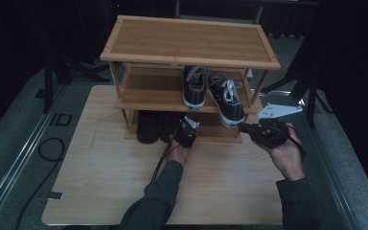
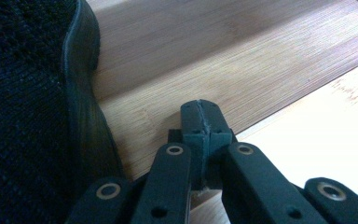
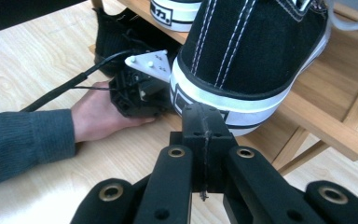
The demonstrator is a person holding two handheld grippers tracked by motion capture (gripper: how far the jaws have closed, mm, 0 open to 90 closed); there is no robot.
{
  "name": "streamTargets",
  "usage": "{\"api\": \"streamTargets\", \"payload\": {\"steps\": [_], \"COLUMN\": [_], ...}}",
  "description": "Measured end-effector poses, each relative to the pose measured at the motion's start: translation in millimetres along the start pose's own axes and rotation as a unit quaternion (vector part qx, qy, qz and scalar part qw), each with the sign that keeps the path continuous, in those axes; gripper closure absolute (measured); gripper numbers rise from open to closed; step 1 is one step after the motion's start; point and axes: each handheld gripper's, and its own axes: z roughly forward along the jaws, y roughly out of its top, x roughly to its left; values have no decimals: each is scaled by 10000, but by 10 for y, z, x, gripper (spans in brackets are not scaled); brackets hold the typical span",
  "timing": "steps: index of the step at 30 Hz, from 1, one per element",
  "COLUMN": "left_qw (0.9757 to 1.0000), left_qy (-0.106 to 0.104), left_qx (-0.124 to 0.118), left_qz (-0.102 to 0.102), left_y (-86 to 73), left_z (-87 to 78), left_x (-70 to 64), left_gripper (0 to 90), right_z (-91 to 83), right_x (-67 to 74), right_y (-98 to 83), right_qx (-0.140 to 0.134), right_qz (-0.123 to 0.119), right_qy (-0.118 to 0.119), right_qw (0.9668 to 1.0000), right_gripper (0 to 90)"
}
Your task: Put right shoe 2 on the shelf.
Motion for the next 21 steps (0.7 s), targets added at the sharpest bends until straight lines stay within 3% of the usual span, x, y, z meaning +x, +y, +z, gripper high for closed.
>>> {"api": "streamTargets", "payload": {"steps": [21], "left_qw": [10000], "left_qy": [25], "left_qx": [-14], "left_qz": [-15], "left_y": [-6], "left_z": [0], "left_x": [-6], "left_gripper": [900], "right_z": [169], "right_x": [78], "right_y": [114], "right_qx": [-6], "right_qz": [-68], "right_qy": [212], "right_qw": [9998], "right_gripper": [900]}}
